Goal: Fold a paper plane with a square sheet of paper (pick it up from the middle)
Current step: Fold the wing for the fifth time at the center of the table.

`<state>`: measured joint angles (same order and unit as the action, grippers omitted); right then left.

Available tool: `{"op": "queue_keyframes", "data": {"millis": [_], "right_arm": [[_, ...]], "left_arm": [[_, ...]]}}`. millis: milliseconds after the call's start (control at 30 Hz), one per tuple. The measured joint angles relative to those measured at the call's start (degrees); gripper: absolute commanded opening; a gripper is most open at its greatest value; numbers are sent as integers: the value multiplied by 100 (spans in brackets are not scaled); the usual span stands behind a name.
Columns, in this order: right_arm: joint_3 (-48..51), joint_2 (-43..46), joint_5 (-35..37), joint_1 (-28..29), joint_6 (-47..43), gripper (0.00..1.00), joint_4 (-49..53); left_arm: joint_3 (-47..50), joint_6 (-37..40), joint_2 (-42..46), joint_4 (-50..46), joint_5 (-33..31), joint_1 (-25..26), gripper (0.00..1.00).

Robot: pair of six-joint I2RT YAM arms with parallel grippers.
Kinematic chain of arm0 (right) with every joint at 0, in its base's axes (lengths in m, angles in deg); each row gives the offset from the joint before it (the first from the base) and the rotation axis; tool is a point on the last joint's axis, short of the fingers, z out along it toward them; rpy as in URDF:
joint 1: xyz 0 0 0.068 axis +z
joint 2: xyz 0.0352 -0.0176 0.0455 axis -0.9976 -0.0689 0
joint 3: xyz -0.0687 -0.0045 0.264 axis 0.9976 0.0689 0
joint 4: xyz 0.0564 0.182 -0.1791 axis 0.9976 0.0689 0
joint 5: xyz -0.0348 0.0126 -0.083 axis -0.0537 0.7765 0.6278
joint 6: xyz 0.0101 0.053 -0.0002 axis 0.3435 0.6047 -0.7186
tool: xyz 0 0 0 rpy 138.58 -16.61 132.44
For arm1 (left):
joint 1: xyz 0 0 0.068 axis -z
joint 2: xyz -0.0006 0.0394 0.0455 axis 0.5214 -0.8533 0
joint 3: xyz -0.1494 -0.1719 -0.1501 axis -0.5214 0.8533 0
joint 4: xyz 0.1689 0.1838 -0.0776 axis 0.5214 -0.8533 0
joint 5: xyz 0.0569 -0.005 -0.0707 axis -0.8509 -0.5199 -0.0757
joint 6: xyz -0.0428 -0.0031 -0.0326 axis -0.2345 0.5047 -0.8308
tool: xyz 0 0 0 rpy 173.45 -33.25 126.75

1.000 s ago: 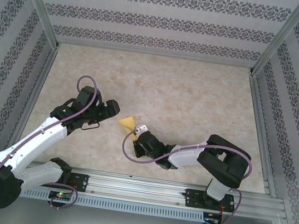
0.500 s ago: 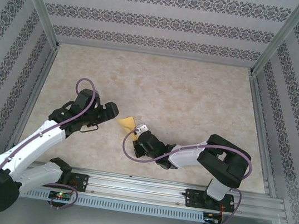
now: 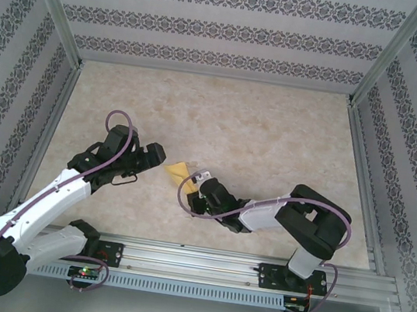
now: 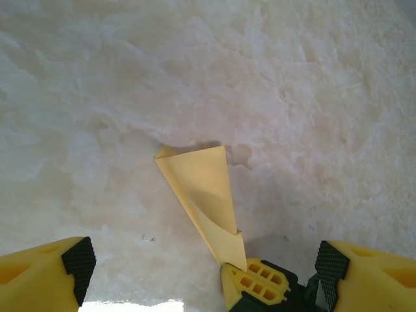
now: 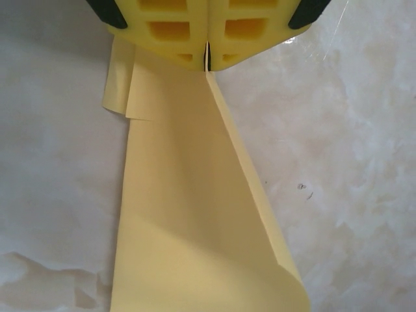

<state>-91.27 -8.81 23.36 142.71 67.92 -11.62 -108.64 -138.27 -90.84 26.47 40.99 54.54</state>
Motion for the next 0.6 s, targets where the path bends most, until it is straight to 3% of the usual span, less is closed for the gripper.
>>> {"op": "queue_keyframes", "data": {"millis": [333,600], "right_arm": [[111,-192,-973,-535,855,0,-597],[136,-352,-1781,-916,1574,0,-938]], "left_arm": [[127,-7,-11,140,52,0,89],[310,7,-404,684,634,0,80]]}}
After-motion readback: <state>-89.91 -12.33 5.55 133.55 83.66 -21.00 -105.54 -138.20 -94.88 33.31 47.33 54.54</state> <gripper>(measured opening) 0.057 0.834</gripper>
